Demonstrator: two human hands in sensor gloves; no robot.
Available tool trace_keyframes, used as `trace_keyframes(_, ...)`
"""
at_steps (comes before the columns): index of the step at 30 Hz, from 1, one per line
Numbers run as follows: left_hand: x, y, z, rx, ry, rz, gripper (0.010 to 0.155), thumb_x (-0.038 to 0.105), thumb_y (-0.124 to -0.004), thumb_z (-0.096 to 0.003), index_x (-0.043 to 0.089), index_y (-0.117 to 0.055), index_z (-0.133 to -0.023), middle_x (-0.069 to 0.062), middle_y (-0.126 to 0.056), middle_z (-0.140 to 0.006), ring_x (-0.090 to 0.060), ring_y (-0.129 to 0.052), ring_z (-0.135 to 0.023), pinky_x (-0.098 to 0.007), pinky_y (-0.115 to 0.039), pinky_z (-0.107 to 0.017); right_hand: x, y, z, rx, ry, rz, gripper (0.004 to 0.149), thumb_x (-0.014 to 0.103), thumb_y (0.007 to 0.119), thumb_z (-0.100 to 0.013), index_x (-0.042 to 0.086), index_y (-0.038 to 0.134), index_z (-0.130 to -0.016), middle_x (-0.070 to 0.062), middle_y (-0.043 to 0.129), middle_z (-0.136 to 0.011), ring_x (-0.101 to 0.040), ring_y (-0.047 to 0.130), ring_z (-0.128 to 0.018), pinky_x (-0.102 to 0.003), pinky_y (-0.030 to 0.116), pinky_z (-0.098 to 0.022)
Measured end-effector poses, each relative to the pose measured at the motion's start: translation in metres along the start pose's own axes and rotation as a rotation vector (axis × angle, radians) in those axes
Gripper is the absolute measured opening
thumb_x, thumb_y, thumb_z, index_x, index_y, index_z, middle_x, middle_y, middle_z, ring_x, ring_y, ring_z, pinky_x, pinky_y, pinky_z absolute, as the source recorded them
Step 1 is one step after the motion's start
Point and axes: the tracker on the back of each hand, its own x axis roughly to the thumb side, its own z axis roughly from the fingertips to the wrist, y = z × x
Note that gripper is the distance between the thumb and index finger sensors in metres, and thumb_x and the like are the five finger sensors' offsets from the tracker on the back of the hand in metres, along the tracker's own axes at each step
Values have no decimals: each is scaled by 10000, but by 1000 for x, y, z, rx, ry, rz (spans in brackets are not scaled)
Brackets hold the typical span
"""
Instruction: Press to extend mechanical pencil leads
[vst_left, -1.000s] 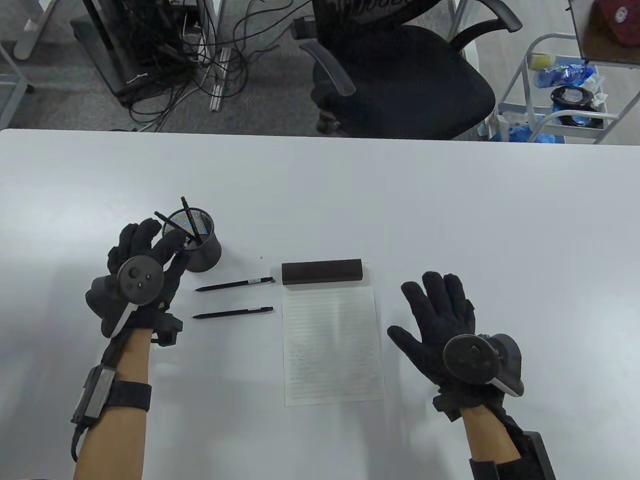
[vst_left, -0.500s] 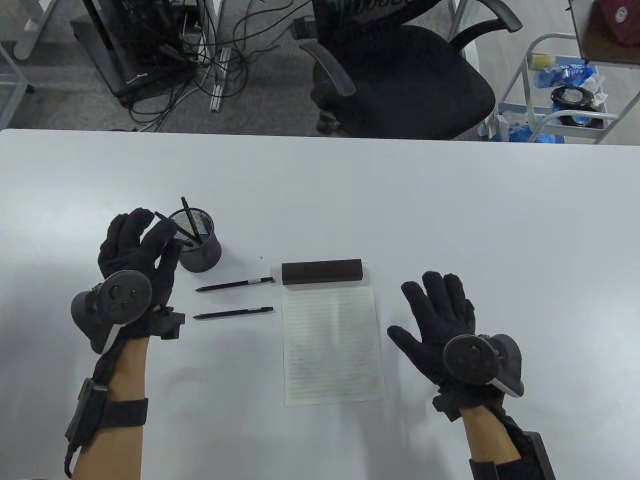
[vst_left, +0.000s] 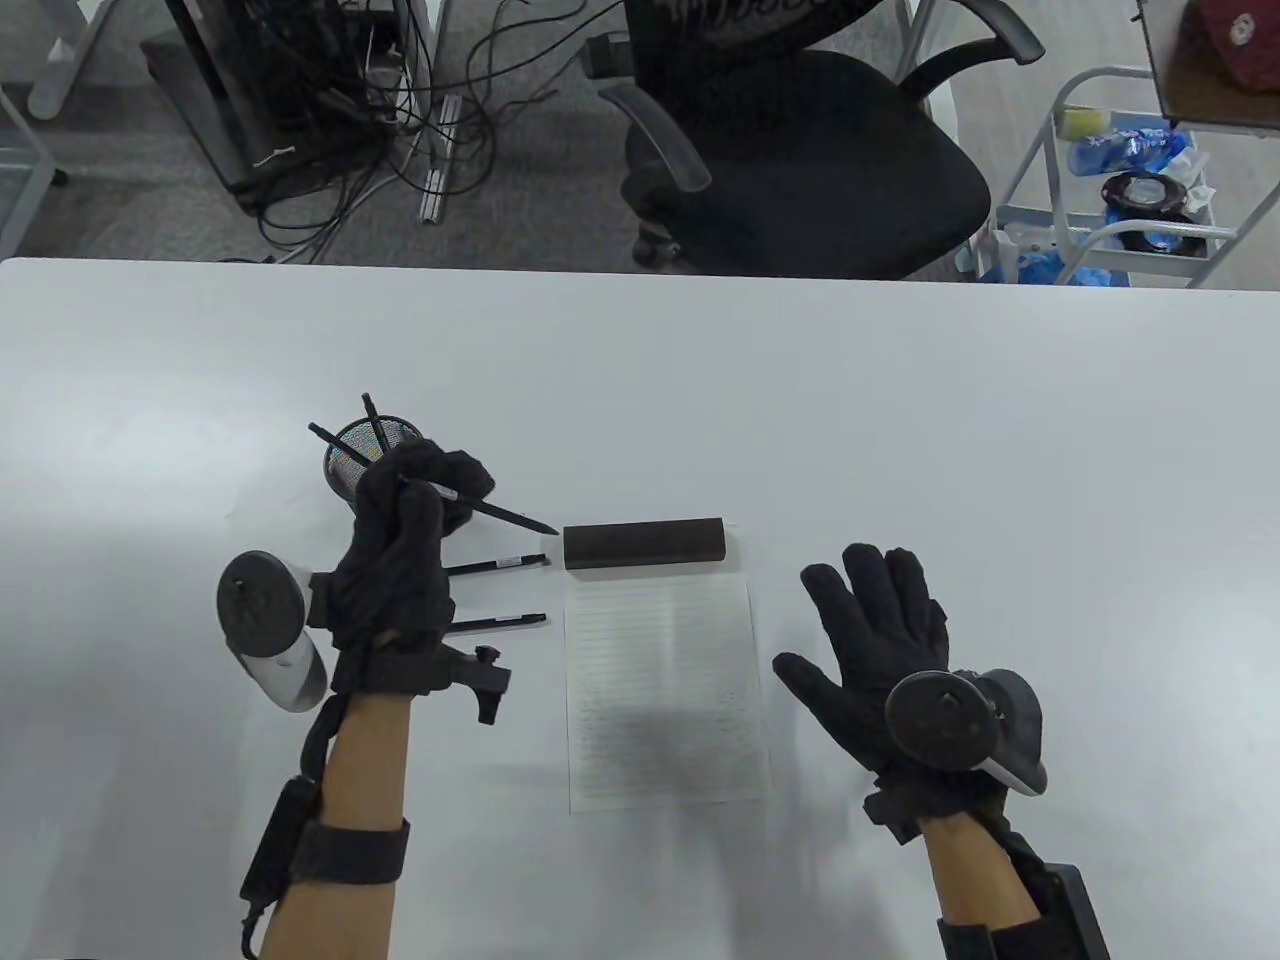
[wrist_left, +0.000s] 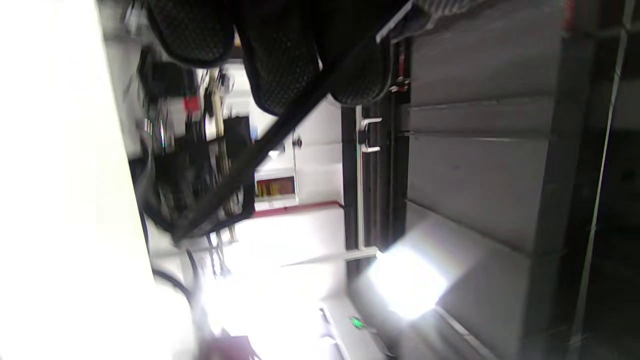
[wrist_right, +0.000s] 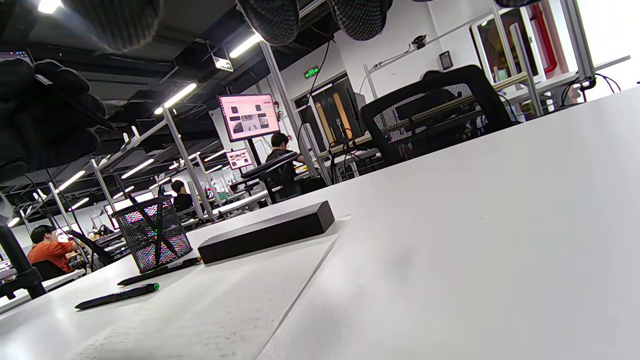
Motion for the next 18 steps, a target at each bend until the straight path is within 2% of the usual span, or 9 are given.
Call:
trace_keyframes(3, -24, -24, 0, -123, 66, 227, 485, 520, -498, -578, 516, -461, -1062, 172, -703, -1024, -163, -797, -1005, -537, -654, -787, 1, 0, 0, 5, -4, 3, 799, 631, 565, -563, 206, 374, -1213, -343, 323, -1230, -649, 199, -1051, -840, 366, -629)
trace_keyframes(5, -35, -36, 2, -158, 91, 354, 486, 525, -465, -571, 540, -434, -1056, 193, -669, -995, -123, -759, -980, -521, -625, -810, 1, 0, 0, 3, -4, 1, 798, 630, 566, -563, 208, 375, -1212, -343, 324, -1230, -649, 199, -1051, -839, 365, -631)
trace_keyframes(7, -48, -50, 6, -212, 123, 456, 482, 545, -426, -565, 548, -413, -1047, 189, -647, -966, -99, -713, -895, -490, -573, -822, 0, 0, 0, 2, -4, 0, 798, 631, 565, -564, 207, 374, -1213, -342, 322, -1230, -649, 199, -1052, -839, 365, -630)
trace_keyframes(9, -58, -59, 8, -240, 127, 519, 481, 596, -375, -554, 519, -434, -1025, 193, -662, -909, -90, -709, -816, -447, -562, -810, 0, 0, 0, 4, -2, 0, 797, 631, 565, -564, 209, 374, -1212, -344, 322, -1230, -649, 199, -1051, -839, 364, -631)
trace_keyframes(11, -64, -63, 11, -250, 139, 557, 499, 651, -360, -534, 450, -553, -947, 173, -711, -835, -107, -734, -750, -443, -580, -779, 0, 0, 0, 3, 0, -2, 799, 630, 566, -563, 207, 372, -1213, -343, 322, -1230, -649, 199, -1050, -840, 365, -629)
trace_keyframes(18, -78, -63, 18, -238, 148, 614, 494, 705, -390, -587, 372, -688, -799, 134, -795, -678, -136, -799, -618, -452, -657, -705, 0, 1, 0, 9, 2, -1, 798, 631, 565, -563, 207, 375, -1212, -343, 322, -1230, -649, 199, -1052, -839, 366, -630)
